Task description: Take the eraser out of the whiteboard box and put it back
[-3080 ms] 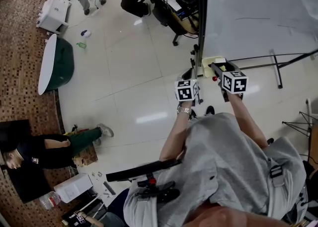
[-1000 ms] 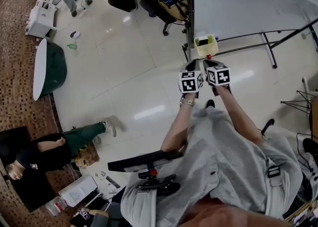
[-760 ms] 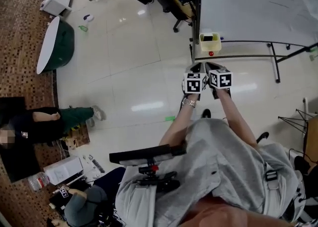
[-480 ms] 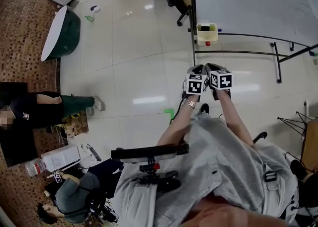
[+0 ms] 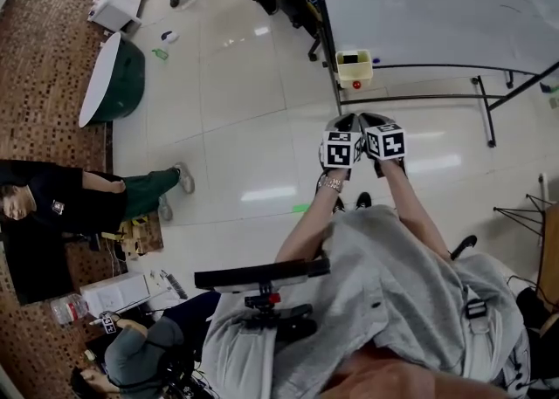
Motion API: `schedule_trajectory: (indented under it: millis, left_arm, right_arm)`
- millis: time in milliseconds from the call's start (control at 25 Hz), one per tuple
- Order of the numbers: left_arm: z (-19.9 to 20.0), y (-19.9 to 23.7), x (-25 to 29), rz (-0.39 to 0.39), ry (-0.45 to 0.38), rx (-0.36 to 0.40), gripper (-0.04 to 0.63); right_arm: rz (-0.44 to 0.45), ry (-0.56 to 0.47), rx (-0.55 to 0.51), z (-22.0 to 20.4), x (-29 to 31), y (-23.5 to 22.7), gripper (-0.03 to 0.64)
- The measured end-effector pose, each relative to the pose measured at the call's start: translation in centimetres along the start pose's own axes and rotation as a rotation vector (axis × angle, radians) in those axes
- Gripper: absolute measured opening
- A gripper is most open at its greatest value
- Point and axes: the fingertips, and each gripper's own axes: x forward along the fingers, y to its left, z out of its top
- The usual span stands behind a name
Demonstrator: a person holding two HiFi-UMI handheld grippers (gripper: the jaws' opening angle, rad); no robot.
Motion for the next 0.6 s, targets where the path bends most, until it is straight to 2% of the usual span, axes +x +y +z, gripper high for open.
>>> schedule_trajectory:
  millis: [360,600]
  left_arm:
    - [1.1,2.4,-0.6,0.008,-0.042,-0.012,0.003]
    - [0.6,3.4,-1.6,0.007,-0.022,0.011,0.003]
  right_arm:
    - [0.023,0.002,-0.038,1.4,1.4,1.8,0.003]
    - [0.053,-0.006,-0.005,0.9,1.9,3.4,0.003]
